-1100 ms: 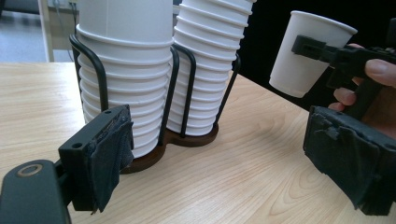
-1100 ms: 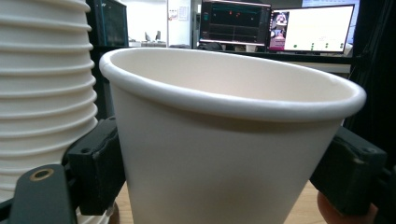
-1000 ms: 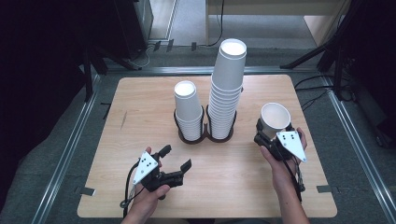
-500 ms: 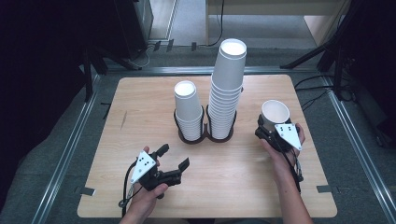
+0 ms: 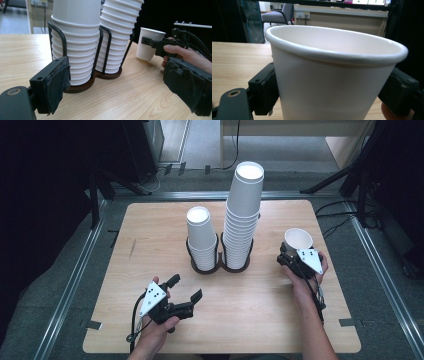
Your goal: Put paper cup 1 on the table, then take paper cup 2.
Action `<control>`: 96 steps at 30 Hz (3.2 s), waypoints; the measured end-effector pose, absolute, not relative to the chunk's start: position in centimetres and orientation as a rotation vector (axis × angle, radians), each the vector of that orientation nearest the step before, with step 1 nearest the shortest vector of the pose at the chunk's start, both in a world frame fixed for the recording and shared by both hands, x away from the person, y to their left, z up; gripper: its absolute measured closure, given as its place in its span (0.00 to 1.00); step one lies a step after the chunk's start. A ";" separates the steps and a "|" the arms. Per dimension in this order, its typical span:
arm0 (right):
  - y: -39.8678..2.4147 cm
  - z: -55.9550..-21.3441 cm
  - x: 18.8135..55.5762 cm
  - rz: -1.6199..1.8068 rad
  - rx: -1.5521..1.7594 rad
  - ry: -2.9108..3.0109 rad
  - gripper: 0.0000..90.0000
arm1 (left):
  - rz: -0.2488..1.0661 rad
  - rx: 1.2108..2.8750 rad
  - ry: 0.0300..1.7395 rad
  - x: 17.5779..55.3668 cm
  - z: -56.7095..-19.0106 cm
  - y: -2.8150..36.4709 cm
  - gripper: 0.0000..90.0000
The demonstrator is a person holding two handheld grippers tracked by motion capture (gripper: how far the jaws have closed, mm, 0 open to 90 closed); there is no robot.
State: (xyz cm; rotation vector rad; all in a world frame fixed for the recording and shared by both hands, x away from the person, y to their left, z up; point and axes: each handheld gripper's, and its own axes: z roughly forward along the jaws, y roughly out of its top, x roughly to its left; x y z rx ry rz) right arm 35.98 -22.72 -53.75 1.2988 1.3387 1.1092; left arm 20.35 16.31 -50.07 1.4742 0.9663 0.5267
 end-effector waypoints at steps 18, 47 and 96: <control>-23.4 -54.2 35.9 1.071 1.382 1.324 0.13 | 0.534 1.479 0.979 20.3 -50.0 16.3 0.02; -25.4 -51.5 28.6 1.236 1.368 1.394 0.00 | 0.568 1.523 0.997 21.1 -50.1 14.8 0.00; -13.0 -33.5 32.7 1.627 1.071 1.577 0.00 | 0.921 1.449 1.093 31.9 -46.9 0.7 0.00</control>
